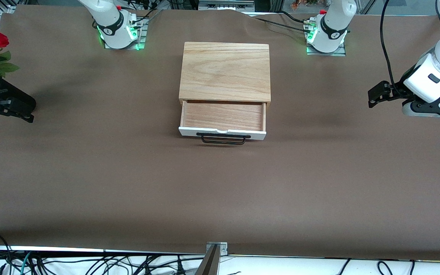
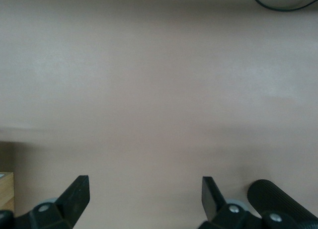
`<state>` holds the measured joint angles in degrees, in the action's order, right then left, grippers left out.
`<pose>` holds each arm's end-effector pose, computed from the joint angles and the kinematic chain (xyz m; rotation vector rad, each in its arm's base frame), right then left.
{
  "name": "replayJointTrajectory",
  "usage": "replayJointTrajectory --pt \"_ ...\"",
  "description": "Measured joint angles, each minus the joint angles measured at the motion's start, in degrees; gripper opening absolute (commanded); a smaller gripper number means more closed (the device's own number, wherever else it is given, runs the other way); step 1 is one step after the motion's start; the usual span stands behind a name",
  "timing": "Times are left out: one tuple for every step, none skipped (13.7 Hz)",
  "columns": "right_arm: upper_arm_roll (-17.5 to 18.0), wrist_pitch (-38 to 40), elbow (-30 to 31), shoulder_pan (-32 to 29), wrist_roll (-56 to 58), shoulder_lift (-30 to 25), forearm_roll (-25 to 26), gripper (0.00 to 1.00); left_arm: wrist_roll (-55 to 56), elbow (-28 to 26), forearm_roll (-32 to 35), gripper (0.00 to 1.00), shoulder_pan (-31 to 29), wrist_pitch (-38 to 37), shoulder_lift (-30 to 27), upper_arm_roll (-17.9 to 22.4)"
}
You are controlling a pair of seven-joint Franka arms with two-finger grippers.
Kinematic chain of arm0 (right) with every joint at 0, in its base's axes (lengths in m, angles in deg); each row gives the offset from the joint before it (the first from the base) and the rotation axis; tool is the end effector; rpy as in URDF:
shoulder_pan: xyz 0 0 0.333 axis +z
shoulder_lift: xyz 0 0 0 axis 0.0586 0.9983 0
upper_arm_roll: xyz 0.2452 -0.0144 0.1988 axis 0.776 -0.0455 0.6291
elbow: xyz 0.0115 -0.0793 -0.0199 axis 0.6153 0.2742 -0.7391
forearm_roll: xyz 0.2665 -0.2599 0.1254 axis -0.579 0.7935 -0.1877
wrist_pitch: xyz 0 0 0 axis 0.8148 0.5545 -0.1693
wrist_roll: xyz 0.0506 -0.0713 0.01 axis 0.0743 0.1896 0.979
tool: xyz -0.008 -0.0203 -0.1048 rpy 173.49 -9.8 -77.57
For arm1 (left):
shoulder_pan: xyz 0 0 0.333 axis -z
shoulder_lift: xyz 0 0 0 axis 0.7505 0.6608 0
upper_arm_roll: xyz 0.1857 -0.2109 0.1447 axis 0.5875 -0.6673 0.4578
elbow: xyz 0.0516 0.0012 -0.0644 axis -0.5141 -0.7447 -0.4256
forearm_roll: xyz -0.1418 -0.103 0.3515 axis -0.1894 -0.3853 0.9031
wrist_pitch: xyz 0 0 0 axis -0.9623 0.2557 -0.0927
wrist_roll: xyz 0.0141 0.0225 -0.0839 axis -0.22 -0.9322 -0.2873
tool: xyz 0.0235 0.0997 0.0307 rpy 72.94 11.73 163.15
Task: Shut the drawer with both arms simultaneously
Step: 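Move both grippers toward the drawer front on each side of the handle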
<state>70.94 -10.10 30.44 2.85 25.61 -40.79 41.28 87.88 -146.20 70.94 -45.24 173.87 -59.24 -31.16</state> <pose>0.6175 -0.0195 0.5844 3.0946 0.0370 0.0561 0.5722 -0.0569 0.5914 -3.1228 0.0387 0.0445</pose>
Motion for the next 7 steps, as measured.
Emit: replayJointTrajectory --pt "0.03 0.0 0.01 0.02 -0.03 0.2 -1.4 1.0 -0.06 0.0 0.0 1.0 0.04 0.0 0.08 -0.02" --pt "0.04 -0.06 0.01 0.03 -0.09 0.6 -3.58 1.0 -0.26 0.0 -0.24 1.0 0.22 0.0 0.25 -0.13" --pt "0.06 -0.47 0.02 0.05 -0.15 1.22 -5.83 1.0 -0.38 0.0 -0.73 1.0 0.65 0.0 0.69 -0.41" --pt "0.09 -1.31 0.02 0.07 -0.17 1.93 -7.72 1.0 -0.4 0.0 -1.2 1.0 1.49 0.01 1.5 -0.68" --pt "0.19 -2.37 0.03 0.19 -0.18 2.78 -9.03 1.0 -0.4 0.01 -1.54 1.0 2.61 0.2 2.57 -1.0" --pt "0.27 -3.11 0.04 0.72 -0.17 3.78 -9.75 1.0 -0.4 0.08 -1.84 1.0 3.93 0.79 3.96 -1.29" --pt "0.38 -3.86 0.05 1.67 -0.15 4.94 -10.15 1.0 -0.39 0.23 -2.01 1.0 5.2 1.79 5.43 -1.45"
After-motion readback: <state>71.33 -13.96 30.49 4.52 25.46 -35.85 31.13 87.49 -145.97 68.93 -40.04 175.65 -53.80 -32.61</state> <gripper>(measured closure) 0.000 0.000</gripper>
